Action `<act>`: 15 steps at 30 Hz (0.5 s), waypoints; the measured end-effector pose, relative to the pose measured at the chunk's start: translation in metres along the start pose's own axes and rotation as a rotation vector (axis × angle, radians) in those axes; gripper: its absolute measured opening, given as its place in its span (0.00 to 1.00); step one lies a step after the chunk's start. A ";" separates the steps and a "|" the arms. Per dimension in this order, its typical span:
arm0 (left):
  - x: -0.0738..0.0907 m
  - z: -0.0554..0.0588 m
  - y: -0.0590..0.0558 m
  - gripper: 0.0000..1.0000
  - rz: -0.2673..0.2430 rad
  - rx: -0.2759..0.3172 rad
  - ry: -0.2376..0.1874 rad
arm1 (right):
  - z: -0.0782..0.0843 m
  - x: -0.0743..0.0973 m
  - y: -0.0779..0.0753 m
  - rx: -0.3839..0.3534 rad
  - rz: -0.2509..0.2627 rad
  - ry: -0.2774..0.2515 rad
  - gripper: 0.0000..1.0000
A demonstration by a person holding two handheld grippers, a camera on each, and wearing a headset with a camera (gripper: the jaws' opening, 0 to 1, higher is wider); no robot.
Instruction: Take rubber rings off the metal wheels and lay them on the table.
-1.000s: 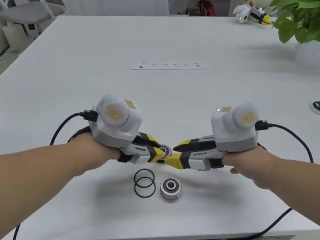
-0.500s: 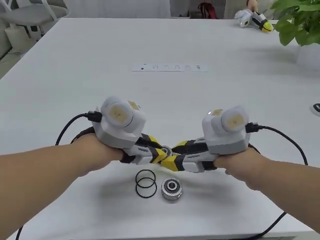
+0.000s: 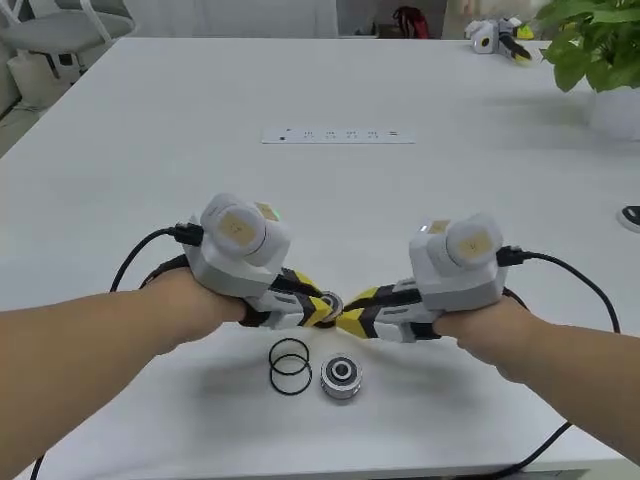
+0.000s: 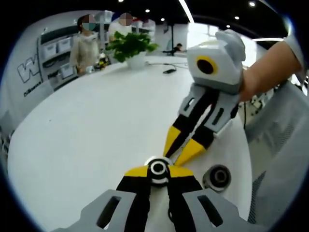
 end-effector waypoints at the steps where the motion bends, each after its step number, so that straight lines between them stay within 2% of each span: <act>1: 0.000 0.000 0.000 0.13 0.000 0.000 0.000 | 0.000 0.000 0.000 -0.002 0.001 -0.001 0.02; 4: 0.000 -0.001 -0.001 0.13 -0.002 -0.002 0.002 | 0.000 0.001 -0.002 -0.003 0.009 -0.002 0.02; 7: 0.000 -0.001 0.000 0.13 -0.001 -0.001 0.001 | 0.000 0.001 0.000 0.013 -0.003 -0.015 0.17; 8: 0.000 -0.001 0.000 0.13 -0.001 -0.002 0.001 | -0.001 0.000 0.001 0.016 -0.008 -0.016 0.20; 10: 0.000 -0.001 -0.001 0.13 -0.001 -0.001 0.001 | -0.002 -0.002 0.003 0.032 -0.021 -0.011 0.21; 15: -0.001 0.000 0.001 0.13 -0.001 0.000 0.000 | -0.006 -0.009 0.005 0.043 -0.015 -0.021 0.25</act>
Point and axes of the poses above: the centre of the closed fingertips' face, and the gripper's own axes: x roughly backward along the fingers, y roughly to its left, z roughly out of its underside, the point moved 8 cm from there along x, roughly backward along the fingers, and after that the axes turned 4 degrees about -z, right-handed, at the moved point
